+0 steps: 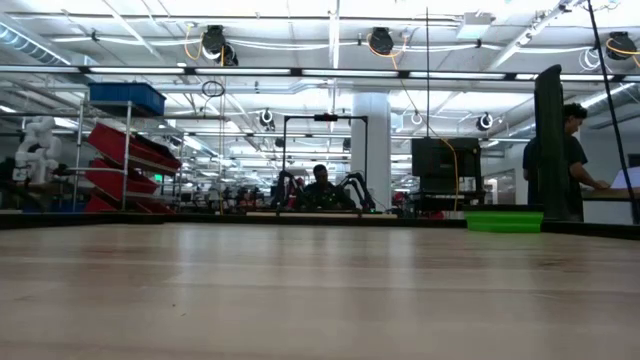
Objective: Coil cords
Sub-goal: Coil the red wire into the spool
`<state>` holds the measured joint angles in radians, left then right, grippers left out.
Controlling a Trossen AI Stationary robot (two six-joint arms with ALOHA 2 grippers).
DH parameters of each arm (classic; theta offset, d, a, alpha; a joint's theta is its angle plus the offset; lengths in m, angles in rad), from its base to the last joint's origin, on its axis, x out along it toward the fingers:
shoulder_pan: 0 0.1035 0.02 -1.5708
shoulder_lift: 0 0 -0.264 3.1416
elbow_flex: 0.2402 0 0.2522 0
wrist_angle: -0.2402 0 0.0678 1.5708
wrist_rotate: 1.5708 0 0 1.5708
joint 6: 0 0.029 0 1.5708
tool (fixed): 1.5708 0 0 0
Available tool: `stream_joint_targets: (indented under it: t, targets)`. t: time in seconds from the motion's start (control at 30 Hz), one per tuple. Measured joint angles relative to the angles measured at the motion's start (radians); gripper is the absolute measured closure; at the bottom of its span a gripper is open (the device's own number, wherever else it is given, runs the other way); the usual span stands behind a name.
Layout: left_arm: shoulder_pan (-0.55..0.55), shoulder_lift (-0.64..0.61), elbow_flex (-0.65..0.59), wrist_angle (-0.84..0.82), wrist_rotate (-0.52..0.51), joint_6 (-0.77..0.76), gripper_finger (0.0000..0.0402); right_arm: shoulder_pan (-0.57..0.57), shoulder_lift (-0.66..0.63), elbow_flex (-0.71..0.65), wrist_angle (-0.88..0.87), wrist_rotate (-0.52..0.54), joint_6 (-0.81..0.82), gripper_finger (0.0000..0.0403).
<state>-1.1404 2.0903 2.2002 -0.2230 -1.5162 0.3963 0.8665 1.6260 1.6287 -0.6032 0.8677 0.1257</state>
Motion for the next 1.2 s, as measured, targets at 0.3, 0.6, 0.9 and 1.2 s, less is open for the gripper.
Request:
stream_joint_targets:
  t: [0.3, 0.6, 0.9, 1.2]
  targets:
    - [0.02, 0.0, 0.0, -0.081, 0.133, -0.098, 0.04, 0.081, -0.01, 0.0, 0.171, 0.057, -0.183, 0.0403]
    - [0.117, 0.0, 0.0, -0.218, 0.558, -0.227, 0.04, 0.123, -0.01, 0.0, 0.238, 0.043, -0.283, 0.0403]
    - [0.285, 0.0, 0.0, -0.485, 1.004, -0.415, 0.04, 0.16, -0.009, 0.0, 0.292, 0.039, -0.335, 0.0403]
    - [0.343, 0.0, -0.036, -0.497, 1.019, -0.444, 0.04, 0.163, -0.009, 0.0, 0.342, -0.06, -0.353, 0.0403]
